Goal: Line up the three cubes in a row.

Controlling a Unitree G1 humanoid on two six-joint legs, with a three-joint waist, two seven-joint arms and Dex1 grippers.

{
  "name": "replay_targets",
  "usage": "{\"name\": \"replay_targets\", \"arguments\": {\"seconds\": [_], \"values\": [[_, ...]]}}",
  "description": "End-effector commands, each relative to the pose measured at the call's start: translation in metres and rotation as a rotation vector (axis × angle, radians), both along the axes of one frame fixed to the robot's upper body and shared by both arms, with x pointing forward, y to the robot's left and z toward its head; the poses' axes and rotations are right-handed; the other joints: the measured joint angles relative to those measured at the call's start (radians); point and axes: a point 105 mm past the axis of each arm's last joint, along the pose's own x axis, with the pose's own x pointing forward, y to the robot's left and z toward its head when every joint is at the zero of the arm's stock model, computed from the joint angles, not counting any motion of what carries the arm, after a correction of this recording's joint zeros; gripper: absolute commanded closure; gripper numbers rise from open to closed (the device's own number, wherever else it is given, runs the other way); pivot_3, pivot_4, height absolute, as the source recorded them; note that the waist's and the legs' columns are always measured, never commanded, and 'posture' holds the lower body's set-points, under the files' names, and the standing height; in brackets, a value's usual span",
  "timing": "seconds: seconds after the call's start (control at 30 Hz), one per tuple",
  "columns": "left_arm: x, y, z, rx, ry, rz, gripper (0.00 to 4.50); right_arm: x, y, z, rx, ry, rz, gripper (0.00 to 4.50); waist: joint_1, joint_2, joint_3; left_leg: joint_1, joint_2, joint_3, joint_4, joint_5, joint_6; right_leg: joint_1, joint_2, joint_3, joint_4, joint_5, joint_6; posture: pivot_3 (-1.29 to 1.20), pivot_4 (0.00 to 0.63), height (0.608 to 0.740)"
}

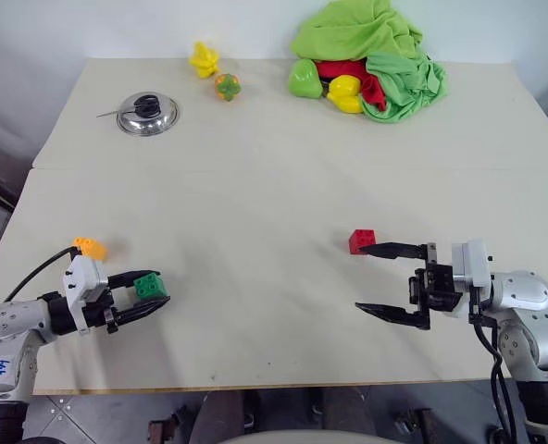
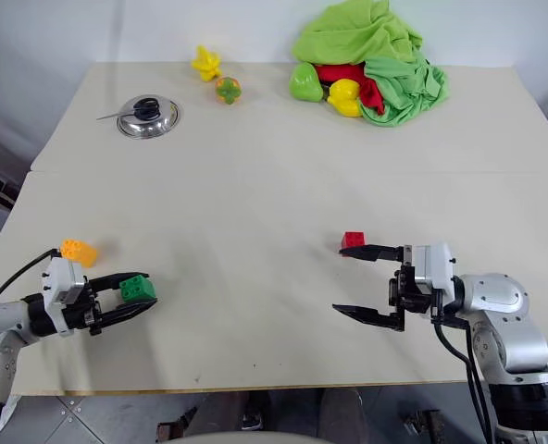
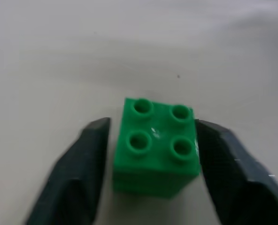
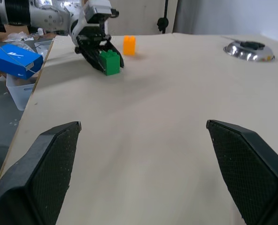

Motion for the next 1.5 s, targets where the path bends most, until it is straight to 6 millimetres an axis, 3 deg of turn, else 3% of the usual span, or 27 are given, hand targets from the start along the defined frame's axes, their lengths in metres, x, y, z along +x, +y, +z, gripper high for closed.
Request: {"name": "replay_targets", "arguments": {"seconds": [0.03,0.13,0.3,0.47,0.57,0.7,0.93,1.23,1.33,1.5], "values": [[0.007,-0.017,0.023,-0.012,-0.042,-0.111,2.95,-0.003,-0.014,0.009,-0.024,-0.042,-0.043,0.0,0.006,0.0,0.0,0.0,0.0,0.0,0.0,0.0,0.0,0.0,0.0,0.0,0.0,0.0,0.0,0.0,0.15,0.74],[0.021,-0.058,0.052,-0.038,-0.095,-0.265,2.95,-0.003,-0.029,0.01,-0.038,-0.042,-0.108,0.0,0.025,-0.001,0.0,0.0,-0.001,-0.001,0.001,0.001,0.001,0.001,-0.001,0.0,0.001,0.0,0.0,0.0,0.15,0.74],[0.047,-0.133,0.077,-0.05,-0.118,-0.485,2.95,-0.004,-0.051,0.011,-0.042,-0.054,-0.223,0.0,0.035,0.001,-0.001,0.0,-0.004,-0.001,0.002,0.001,0.002,0.002,-0.001,0.001,0.002,0.001,0.001,0.0,0.15,0.74],[0.069,-0.184,0.073,-0.026,-0.064,-0.572,2.95,-0.007,-0.063,0.013,-0.05,-0.064,-0.295,0.0,0.02,0.0,-0.001,0.0,-0.007,0.001,0.001,0.001,0.002,0.001,0.002,0.001,0.0,0.001,0.003,0.0,0.15,0.74],[0.09,-0.212,0.059,0.072,-0.046,-0.581,2.95,-0.013,-0.071,0.013,-0.055,-0.065,-0.338,0.0,0.027,0.0,0.0,-0.001,-0.003,0.002,0.001,0.003,-0.001,0.001,0.007,0.002,-0.003,0.001,0.003,0.0,0.15,0.74],[0.105,-0.22,0.04,0.173,-0.042,-0.563,2.95,-0.02,-0.078,0.013,-0.054,-0.066,-0.391,0.0,0.027,0.0,0.0,-0.001,0.0,0.002,0.001,0.004,-0.004,0.001,0.009,0.002,-0.004,0.001,0.003,0.0,0.15,0.74],[0.112,-0.223,0.024,0.178,-0.033,-0.537,2.95,-0.026,-0.09,0.013,-0.016,-0.071,-0.469,0.0,0.029,-0.001,0.0,-0.001,0.0,0.002,0.001,0.004,-0.003,0.001,0.009,0.003,-0.003,0.001,0.003,0.0,0.15,0.74],[0.128,-0.227,0.028,0.144,-0.094,-0.478,2.95,-0.031,-0.088,-0.002,0.076,-0.061,-0.47,0.0,0.03,-0.001,0.0,-0.001,0.0,0.0,0.004,0.004,-0.003,0.002,0.009,0.003,-0.002,0.001,0.003,0.0,0.15,0.74],[0.129,-0.228,0.028,0.139,-0.101,-0.487,2.01,-0.031,-0.086,-0.01,0.067,-0.044,-0.464,0.0,0.028,-0.001,0.0,0.0,0.0,0.0,0.004,0.005,-0.002,0.002,0.009,0.003,-0.001,0.001,0.003,0.0,0.15,0.74],[0.12,-0.221,0.046,0.071,-0.137,-0.572,0.53,-0.025,-0.081,-0.008,0.084,-0.046,-0.432,0.0,0.026,-0.001,0.0,-0.002,0.0,0.001,0.004,0.005,-0.003,0.0,0.009,0.003,-0.001,0.001,0.003,0.0,0.15,0.74]]}}
